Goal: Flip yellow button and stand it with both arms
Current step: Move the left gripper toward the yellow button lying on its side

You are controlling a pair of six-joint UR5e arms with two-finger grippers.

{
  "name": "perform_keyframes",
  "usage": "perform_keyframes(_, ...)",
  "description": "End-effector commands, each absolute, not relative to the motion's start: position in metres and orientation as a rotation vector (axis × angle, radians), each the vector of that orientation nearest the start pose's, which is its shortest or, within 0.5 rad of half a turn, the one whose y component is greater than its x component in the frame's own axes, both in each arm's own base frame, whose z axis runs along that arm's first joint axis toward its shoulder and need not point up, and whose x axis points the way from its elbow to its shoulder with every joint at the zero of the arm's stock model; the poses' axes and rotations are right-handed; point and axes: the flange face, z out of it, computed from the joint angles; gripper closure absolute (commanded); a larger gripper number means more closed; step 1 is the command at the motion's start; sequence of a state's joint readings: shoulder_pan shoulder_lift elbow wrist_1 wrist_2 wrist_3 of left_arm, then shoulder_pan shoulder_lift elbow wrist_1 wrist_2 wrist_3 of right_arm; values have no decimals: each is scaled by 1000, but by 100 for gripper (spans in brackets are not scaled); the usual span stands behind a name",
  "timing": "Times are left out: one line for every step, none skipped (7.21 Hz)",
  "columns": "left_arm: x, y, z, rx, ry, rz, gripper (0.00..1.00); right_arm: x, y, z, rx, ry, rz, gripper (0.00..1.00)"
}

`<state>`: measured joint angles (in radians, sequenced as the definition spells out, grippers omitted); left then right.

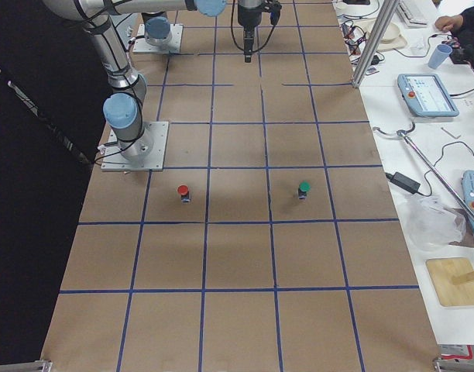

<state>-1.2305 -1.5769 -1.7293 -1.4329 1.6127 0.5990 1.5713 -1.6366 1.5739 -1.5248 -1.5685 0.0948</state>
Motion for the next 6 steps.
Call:
perform_keyframes(69, -498, 399, 326, 3103, 64, 1, 145, -464, 510, 268, 3031, 9, 0)
perform_keyframes(77, -505, 386, 308, 3115, 96, 1, 146, -462, 510, 282, 3026, 15, 0)
perform_keyframes(105, -514, 371, 239, 3119, 81, 1, 146, -464, 507, 262, 3027, 28, 0)
perform_keyframes(115, -519, 362, 210, 3120, 63, 1, 145, -469, 503, 139, 3039, 5, 0)
perform_keyframes(118, -522, 354, 160, 3130, 78, 1, 144, -471, 497, 70, 3049, 34, 0)
perform_keyframes(118, -523, 349, 88, 3139, 87, 1, 143, -473, 496, 53, 3055, 21, 0)
